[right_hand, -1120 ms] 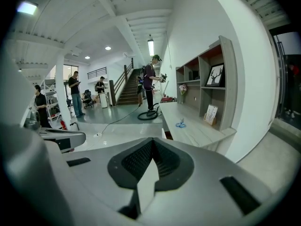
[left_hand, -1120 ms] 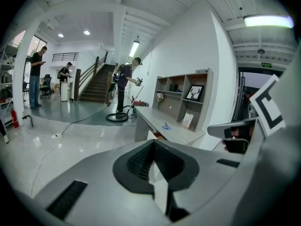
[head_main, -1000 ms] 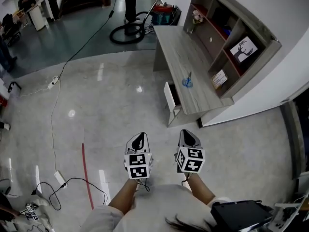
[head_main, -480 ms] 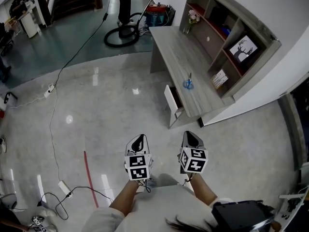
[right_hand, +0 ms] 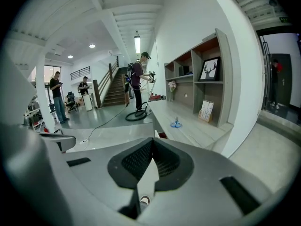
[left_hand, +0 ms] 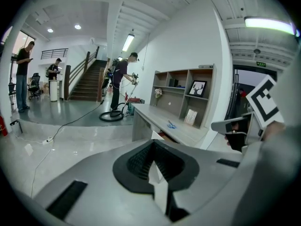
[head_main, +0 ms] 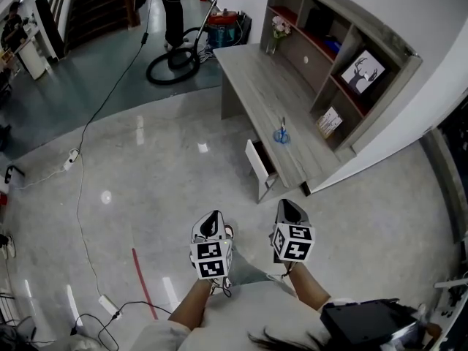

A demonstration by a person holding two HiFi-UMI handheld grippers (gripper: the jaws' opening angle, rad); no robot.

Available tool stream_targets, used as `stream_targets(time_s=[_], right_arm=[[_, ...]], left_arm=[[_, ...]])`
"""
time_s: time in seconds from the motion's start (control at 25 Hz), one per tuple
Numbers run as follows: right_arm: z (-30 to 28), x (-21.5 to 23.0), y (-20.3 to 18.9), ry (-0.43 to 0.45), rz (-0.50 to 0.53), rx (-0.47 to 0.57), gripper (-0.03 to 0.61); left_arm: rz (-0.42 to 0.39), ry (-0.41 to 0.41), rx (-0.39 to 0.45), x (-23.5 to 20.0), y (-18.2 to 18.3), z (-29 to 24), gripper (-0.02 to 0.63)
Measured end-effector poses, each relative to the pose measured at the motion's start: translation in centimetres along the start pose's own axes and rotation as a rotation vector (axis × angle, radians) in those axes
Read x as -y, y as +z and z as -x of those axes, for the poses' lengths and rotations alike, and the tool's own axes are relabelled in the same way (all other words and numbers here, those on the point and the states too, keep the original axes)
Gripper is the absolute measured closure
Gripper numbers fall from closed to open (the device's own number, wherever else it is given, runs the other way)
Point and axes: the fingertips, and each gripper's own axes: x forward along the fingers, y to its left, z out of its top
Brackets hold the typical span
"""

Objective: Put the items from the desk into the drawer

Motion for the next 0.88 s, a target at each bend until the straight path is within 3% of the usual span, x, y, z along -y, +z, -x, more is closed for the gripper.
stream_targets(time_s=[0.24,0.44,0.88], right_arm=[[-5.7,0.2,2.5,-0.023,-0.038,0.01,0.58],[-10.2,0.0,5.5,-0.034,-0.039,0.017,0.58],[-15.5,4.3,7.6,-0.146,-0.159,0.007,0.58]], left_arm=[[-0.069,-0.059,-0.005,-0.6,2.8,-5.5,0.617],[-0.055,-0.085,-0.016,-2.2,5.3,-10.1,0.617],[-0.113,-0.188,-0.084,-1.9,8.8,-18.8,0.617]])
